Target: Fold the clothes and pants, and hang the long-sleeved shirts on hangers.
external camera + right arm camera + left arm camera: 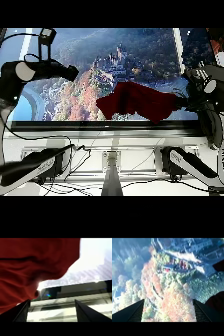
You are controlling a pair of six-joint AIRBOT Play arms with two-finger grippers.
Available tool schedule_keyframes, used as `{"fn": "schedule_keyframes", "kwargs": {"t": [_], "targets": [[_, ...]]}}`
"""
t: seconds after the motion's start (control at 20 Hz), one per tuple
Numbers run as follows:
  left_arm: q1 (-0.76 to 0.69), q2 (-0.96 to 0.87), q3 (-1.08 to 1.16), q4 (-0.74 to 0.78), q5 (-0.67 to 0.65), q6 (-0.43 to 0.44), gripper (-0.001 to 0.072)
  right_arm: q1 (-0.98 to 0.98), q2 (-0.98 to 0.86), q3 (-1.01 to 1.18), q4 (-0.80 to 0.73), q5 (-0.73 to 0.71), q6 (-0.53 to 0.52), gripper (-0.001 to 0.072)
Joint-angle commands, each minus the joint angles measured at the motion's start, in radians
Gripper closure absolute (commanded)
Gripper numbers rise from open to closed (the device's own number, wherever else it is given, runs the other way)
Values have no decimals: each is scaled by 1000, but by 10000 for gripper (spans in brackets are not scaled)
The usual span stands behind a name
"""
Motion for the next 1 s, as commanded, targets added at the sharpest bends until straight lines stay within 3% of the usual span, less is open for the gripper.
{"fn": "schedule_keyframes", "kwargs": {"t": [0.0, 0.05, 0.15, 0.3, 0.5, 0.6, 0.65, 0.8, 0.95], "targets": [[1, -63, 0, -24, -33, -19, 22, -2, -3, -39, 13, -95, 86, 108], [0, -77, 0, -64, -33, -43, 22, -2, -5, -50, 48, -139, 187, 115], [0, -103, 0, -122, -34, -56, 22, -2, -27, -79, 135, -179, 321, 299], [1, -122, 0, -117, -71, -60, 22, -2, -97, -100, 196, -185, 326, 306], [43, -119, -1, 84, -273, -64, 24, -2, -125, -100, 259, -158, 233, 318], [88, -119, -19, 69, -329, -97, 24, -2, -125, -99, 258, -180, 229, 612], [102, -119, -44, 31, -338, -96, 25, -2, -125, -99, 261, -190, 229, 698], [106, -119, -184, -138, -317, -83, 25, -2, -125, -99, 261, -196, 229, 698], [83, -121, -365, -456, -185, 5, 25, -2, -125, -99, 261, -201, 229, 698]]}}
